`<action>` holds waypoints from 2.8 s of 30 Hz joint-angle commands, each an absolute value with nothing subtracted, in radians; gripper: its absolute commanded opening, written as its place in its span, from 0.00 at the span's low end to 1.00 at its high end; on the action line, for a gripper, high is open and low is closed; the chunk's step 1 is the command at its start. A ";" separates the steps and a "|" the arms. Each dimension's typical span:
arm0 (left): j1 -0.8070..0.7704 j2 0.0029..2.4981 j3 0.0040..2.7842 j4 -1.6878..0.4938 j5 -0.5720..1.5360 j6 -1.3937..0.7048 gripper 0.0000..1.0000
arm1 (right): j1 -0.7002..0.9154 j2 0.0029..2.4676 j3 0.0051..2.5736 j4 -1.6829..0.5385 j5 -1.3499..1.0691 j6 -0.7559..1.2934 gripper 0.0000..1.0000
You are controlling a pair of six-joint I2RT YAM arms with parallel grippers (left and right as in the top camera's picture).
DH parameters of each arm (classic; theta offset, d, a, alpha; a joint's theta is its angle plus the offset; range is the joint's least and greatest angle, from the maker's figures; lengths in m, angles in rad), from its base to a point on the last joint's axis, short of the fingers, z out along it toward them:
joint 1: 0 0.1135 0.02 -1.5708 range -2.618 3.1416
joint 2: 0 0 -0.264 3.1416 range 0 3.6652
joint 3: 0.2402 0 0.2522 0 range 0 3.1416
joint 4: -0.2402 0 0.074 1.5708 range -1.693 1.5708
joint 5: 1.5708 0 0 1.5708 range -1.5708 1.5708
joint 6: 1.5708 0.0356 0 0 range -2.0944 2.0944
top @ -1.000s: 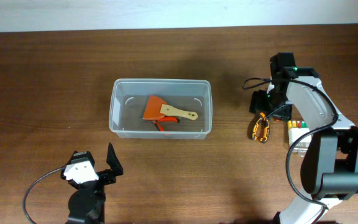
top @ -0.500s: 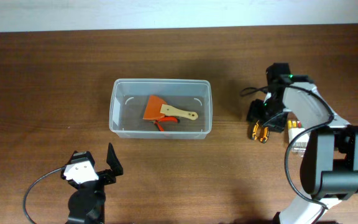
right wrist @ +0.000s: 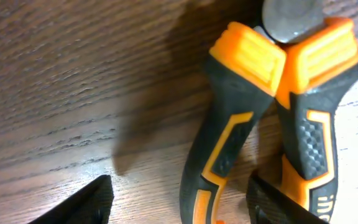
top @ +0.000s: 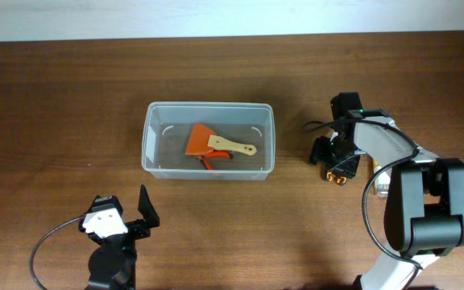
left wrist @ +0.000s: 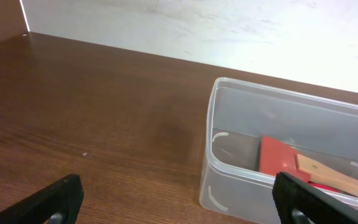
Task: Pack container
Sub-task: 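Lower the right gripper and grasp the needle-nose pliers handles, then carry the needle-nose pliers into the container and release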
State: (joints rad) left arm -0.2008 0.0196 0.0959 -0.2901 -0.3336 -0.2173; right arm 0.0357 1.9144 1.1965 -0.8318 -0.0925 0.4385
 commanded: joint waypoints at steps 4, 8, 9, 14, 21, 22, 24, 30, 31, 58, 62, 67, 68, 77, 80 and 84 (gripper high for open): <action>-0.205 0.014 0.093 -0.292 -0.337 -0.208 0.99 | 0.040 1.920 1.194 -0.821 -0.094 0.481 0.40; -0.205 0.014 0.093 -0.292 -0.337 -0.208 0.99 | 0.040 1.920 1.194 -0.822 -0.094 0.480 0.36; -0.205 0.014 0.093 -0.292 -0.337 -0.208 0.99 | 0.040 1.920 1.194 -0.822 -0.094 0.480 0.35; -0.205 0.014 0.093 -0.292 -0.337 -0.208 0.99 | 0.039 1.920 1.195 -0.821 -0.094 0.480 0.19; -0.205 0.014 0.093 -0.292 -0.337 -0.208 0.99 | 0.039 1.919 1.195 -0.823 -0.094 0.480 0.04; -0.205 0.014 0.093 -0.292 -0.337 -0.208 0.99 | 0.039 1.917 1.196 -0.830 -0.094 0.480 0.04; -0.205 0.014 0.093 -0.292 -0.337 -0.208 0.99 | 0.039 1.908 1.208 -0.850 -0.072 0.479 0.04; -0.205 0.014 0.093 -0.292 -0.337 -0.208 0.99 | 0.059 1.815 1.290 -0.890 0.050 0.399 0.04; -0.205 0.014 0.093 -0.292 -0.337 -0.208 0.99 | 0.062 1.793 1.319 -0.896 0.050 0.378 0.04; -0.205 0.014 0.093 -0.292 -0.337 -0.208 0.99 | 0.496 1.732 1.833 -1.121 -0.174 -0.823 0.04; -0.205 0.014 0.093 -0.292 -0.337 -0.208 0.99 | 0.541 1.773 1.833 -1.087 -0.174 -0.823 0.04; -0.205 0.014 0.093 -0.292 -0.337 -0.208 0.99 | 0.580 1.863 1.833 -1.066 -0.175 -0.823 0.04; -0.205 0.014 0.093 -0.292 -0.337 -0.208 0.99 | 0.587 1.887 1.833 -1.064 -0.175 -0.823 0.04; -0.205 0.014 0.093 -0.292 -0.337 -0.208 0.99 | 0.605 2.056 1.833 -1.050 -0.192 -0.822 0.04; -0.205 0.014 0.093 -0.292 -0.337 -0.208 0.99 | 0.605 2.091 1.833 -1.051 -0.212 -0.812 0.04; -0.205 0.014 0.093 -0.292 -0.337 -0.208 0.99 | 0.605 2.116 1.833 -1.051 -0.231 -0.810 0.04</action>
